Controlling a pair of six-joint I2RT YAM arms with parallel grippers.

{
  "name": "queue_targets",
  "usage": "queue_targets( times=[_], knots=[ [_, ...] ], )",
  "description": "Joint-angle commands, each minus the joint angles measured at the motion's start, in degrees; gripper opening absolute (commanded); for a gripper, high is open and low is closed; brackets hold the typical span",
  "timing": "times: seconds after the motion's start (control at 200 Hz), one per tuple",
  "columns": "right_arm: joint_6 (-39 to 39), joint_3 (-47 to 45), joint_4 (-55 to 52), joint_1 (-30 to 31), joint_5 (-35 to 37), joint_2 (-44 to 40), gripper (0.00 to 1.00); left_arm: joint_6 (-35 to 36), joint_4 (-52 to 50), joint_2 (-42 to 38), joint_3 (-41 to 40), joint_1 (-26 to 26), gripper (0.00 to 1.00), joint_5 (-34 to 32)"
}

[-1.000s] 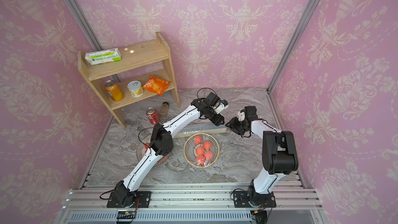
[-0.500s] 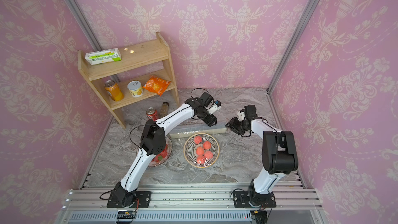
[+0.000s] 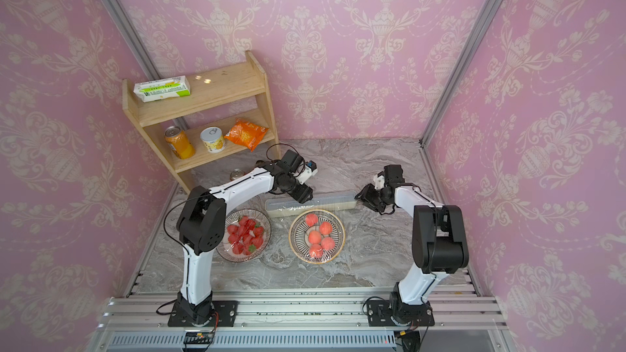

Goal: Wrap the plate with plastic wrap
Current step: Tear off the plastic wrap from the plastic wrap cutting box, then move the plastic wrap cutting box to the center of the board.

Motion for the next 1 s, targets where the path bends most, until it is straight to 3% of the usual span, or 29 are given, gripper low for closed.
queue_targets(
  times=[0.0, 0.445, 0.695, 0.861, 0.996],
  knots=[
    [-1.19, -0.16, -5.73, -0.60, 7.63, 2.03, 0.46, 2.04, -0.79, -2.43, -6.18, 2.83, 0.69, -6.16],
    [-1.31, 1.06, -7.25, -0.62, 9.01, 2.13, 0.46, 4.53, 0.64, -14.05, -20.71, 11.88, 0.72, -10.81],
    [-1.08, 1.24, -7.08, -0.60, 8.61, 2.16, 0.46, 3.98, 0.24, -16.20, -21.44, 14.53, 0.74, -13.53],
    [0.01, 0.82, -3.89, -0.60, 5.87, 1.21, 0.47, 0.91, -0.04, -19.21, -20.11, 15.22, 0.78, -8.97],
    [1.28, 0.73, -1.57, -0.59, 3.17, -0.63, 0.49, -6.74, -2.28, -24.03, -19.77, 15.16, 0.80, -3.14]
  ],
)
